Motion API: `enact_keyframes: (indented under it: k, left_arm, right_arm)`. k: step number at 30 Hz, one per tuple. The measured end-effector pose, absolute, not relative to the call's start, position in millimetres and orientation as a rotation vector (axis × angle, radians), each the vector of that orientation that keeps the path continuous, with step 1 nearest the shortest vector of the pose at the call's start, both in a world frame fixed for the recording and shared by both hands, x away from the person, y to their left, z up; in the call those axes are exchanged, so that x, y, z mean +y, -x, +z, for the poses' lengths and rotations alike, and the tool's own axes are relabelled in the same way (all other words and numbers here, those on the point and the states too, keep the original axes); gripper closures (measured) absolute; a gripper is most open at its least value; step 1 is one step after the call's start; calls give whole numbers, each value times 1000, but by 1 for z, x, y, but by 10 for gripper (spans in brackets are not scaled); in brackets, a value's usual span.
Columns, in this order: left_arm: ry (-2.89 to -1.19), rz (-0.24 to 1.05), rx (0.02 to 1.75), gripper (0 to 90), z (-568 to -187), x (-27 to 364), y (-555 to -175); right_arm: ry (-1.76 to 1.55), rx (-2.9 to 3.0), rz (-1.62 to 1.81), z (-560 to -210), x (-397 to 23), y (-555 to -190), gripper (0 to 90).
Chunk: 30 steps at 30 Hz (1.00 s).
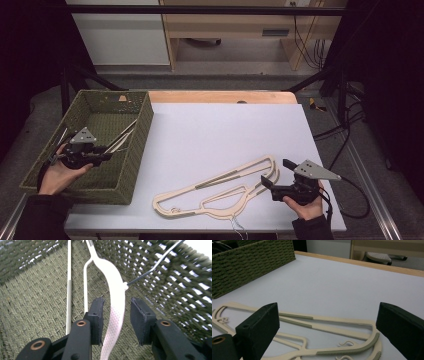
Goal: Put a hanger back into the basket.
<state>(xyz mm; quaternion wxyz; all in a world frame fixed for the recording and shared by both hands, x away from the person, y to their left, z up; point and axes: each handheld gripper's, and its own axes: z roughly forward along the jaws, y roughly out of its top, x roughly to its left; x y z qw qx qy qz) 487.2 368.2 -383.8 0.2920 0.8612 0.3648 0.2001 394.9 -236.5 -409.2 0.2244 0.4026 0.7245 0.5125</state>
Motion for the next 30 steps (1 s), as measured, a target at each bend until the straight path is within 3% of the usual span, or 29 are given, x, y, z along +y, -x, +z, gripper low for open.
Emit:
enact_keyframes:
  k: [8, 16, 19, 30]
  left_arm:
    - [-2186, 615, 979, 519, -364, 370, -468]
    - [-1887, 691, 952, 280, -329, 360, -440]
    - [-1820, 682, 917, 193, -323, 348, -431]
    - [-1694, 567, 779, 89, -336, 278, -404]
  right_arm:
    - [-1093, 2004, 1422, -407, -234, -392, 55]
    - [-1094, 2018, 1434, -406, -228, -390, 58]
    - [-1092, 2024, 1435, -405, -226, -389, 65]
    - [-1102, 2066, 1409, -410, -215, -384, 73]
